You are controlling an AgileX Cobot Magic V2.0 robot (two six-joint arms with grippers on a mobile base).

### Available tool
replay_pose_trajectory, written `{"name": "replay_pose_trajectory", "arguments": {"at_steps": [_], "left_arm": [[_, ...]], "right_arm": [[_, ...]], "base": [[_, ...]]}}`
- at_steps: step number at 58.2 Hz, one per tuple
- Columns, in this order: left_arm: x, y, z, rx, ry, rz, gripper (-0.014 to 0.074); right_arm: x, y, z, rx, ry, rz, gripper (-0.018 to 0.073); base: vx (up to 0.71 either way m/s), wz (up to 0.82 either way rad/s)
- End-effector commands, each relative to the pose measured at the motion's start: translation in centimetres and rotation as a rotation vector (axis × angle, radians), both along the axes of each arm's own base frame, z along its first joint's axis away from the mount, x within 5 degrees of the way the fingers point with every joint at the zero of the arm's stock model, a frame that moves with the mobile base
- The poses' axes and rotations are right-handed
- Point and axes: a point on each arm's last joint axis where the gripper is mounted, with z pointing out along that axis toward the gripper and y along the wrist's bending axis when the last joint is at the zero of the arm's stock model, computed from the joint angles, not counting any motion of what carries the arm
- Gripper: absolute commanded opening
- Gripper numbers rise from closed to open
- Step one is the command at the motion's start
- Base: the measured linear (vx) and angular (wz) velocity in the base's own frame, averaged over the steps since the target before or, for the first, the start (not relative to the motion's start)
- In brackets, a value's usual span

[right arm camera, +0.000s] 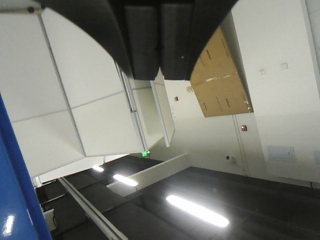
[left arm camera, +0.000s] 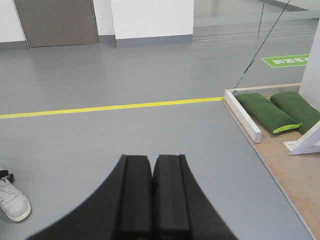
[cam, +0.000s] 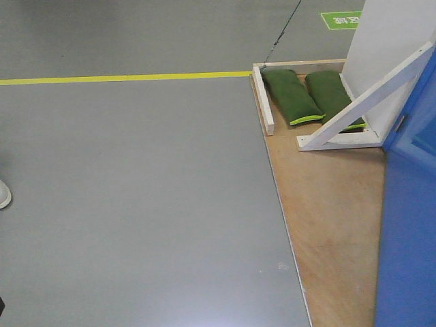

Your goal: Move to blue door and open it

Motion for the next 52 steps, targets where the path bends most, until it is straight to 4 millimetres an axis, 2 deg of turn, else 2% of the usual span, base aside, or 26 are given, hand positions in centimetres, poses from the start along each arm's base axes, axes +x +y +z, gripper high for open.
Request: {"name": "replay_pose_trajectory", "arguments": {"at_steps": [1,8,13,35,52], "left_arm": [[-0.1,-0.1,1.7,-0.009,-0.123,-0.011,0.0073],[-0.1,-0.1,1.7,-0.009,-0.123,-0.011,0.0073],[-0.1,-0.1,1.7,-0.009,-0.123,-0.011,0.0073],[-0.1,-0.1,1.7,-0.009,-0.123,-0.011,0.0073],[-0.1,-0.1,1.7,-0.009,-0.123,-0.011,0.0073]], "right_arm": [[-1.4,2.2,3.0,-0.05,0.008,-0.013,0.0012],[-1.2,1.9,0.9,0.204,0.163,-0.011,0.0012],[-1.2,1.9,0.1,0.287,0.199,-0.007,0.0012],[-1.3,2.4,1.3,0.197,0.144,-0.003,0.0012],[-0.9,3.4,1.3,0.297,0.096,0.058,0.0012]], "base": [[0.0,0.0],[0.0,0.0],[0.0,0.0],[0.0,0.0],[0.0,0.0]]}}
